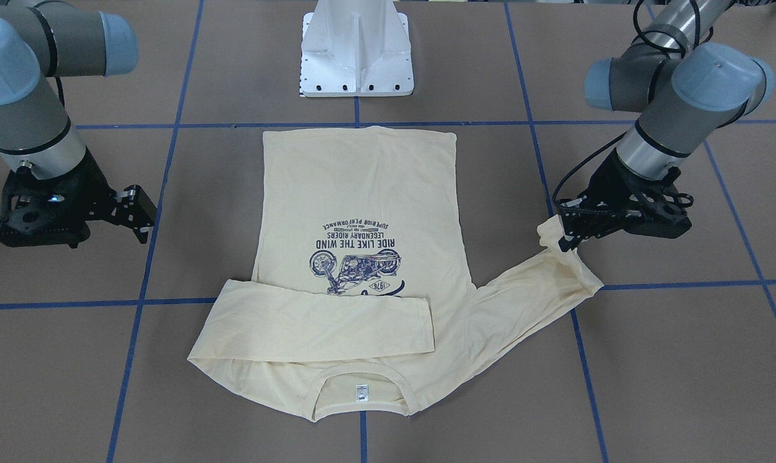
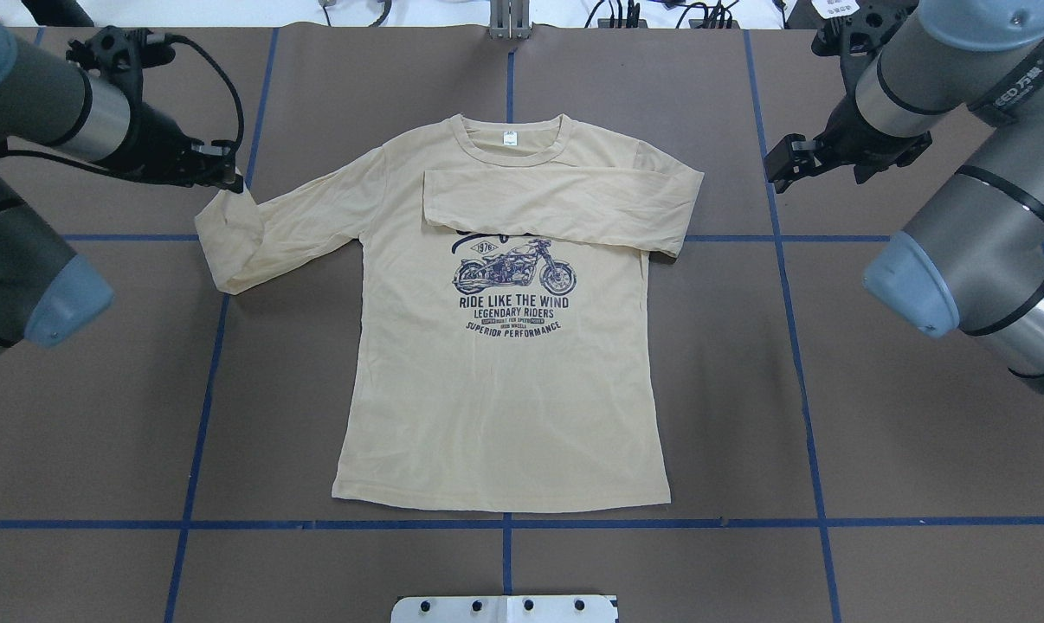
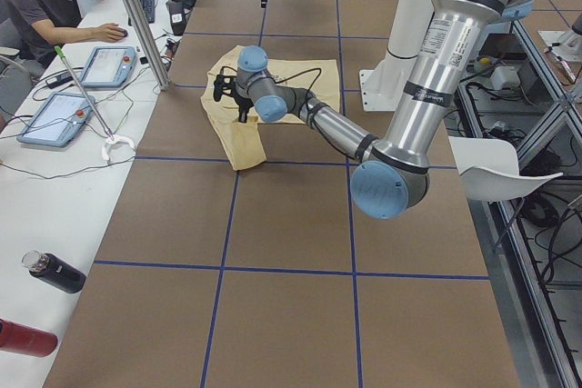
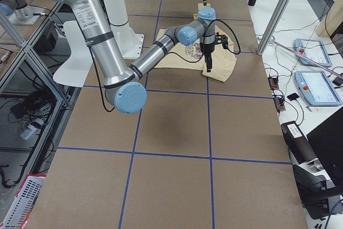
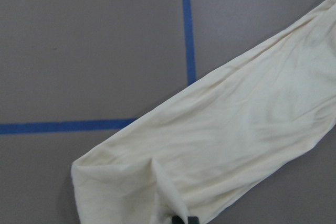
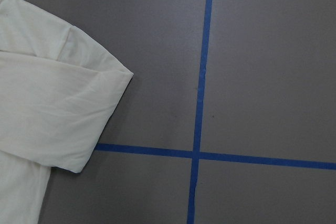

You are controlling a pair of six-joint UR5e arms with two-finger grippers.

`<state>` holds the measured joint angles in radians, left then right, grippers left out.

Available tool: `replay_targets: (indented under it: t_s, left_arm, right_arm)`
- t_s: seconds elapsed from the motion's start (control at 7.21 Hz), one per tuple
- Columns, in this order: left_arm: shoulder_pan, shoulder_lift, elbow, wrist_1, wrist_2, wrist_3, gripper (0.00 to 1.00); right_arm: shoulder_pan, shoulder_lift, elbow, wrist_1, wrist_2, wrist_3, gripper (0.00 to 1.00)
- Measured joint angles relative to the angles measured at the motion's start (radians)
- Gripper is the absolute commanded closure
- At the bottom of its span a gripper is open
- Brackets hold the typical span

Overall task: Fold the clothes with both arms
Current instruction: 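Carry the sleeve with the left gripper across the shirt toward the collar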

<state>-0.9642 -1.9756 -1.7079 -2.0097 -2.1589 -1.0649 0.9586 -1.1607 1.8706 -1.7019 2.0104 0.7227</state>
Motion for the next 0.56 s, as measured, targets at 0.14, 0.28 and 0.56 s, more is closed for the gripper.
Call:
replay_targets:
  t_s: [0.14, 0.28, 0.56]
  left_arm:
    - [-0.014, -0.078, 0.014, 0.029, -0.037, -0.053, 1.00]
    - [-0.017, -0.150, 0.033, 0.039, -0.053, -0.114, 1.00]
    - [-0.013, -0.251, 0.057, 0.042, -0.062, -0.204, 1.00]
  right_arm:
    - [0.004, -0.009, 0.005, -0.001, 0.005, -0.004, 0.00]
    - [0.008, -0.013, 0.006, -0.001, 0.010, -0.006, 0.00]
    - [0.012, -0.019, 0.007, -0.001, 0.018, -0.006, 0.00]
